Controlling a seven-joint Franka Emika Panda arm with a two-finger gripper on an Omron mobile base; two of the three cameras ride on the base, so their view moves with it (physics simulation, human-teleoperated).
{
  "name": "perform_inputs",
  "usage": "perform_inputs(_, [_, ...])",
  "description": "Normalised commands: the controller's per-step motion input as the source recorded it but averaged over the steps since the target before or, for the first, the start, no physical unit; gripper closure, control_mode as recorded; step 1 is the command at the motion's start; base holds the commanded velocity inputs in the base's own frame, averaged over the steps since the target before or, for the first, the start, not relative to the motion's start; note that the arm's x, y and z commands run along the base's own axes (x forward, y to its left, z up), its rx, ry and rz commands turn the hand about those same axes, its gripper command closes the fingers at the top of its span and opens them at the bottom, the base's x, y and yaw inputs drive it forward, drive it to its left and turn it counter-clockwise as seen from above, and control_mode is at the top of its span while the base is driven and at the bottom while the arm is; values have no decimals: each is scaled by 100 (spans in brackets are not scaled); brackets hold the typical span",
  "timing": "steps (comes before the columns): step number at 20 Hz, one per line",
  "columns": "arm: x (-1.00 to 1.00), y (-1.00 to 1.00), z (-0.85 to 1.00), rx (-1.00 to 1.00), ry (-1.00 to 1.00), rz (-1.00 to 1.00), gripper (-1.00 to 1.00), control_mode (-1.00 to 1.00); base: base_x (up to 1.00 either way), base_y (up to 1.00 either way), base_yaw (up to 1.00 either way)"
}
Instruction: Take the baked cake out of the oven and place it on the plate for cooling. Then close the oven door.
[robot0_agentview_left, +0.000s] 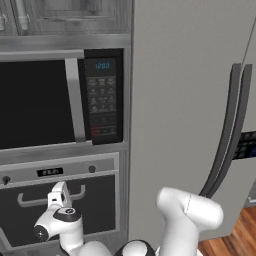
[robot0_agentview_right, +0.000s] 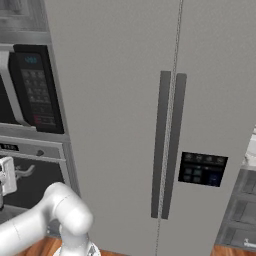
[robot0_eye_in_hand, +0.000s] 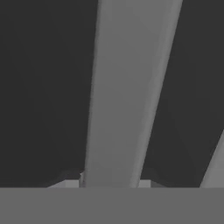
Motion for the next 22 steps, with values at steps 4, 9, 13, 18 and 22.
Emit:
perform_inputs(4, [-55,23,-45,0,0,-15,100,-100,0,0,0])
perform_inputs(9, [-53,28,-38,0,1,-21,100,-100,0,0,0])
perform_inputs(13, [-56,26,-37,0,6,-17,100,-100,0,0,0])
perform_inputs(18, [-50,26,-31,0,13,-12,100,-100,0,0,0])
perform_inputs(22, [-51,27,-31,0,14,-9,100,-100,0,0,0])
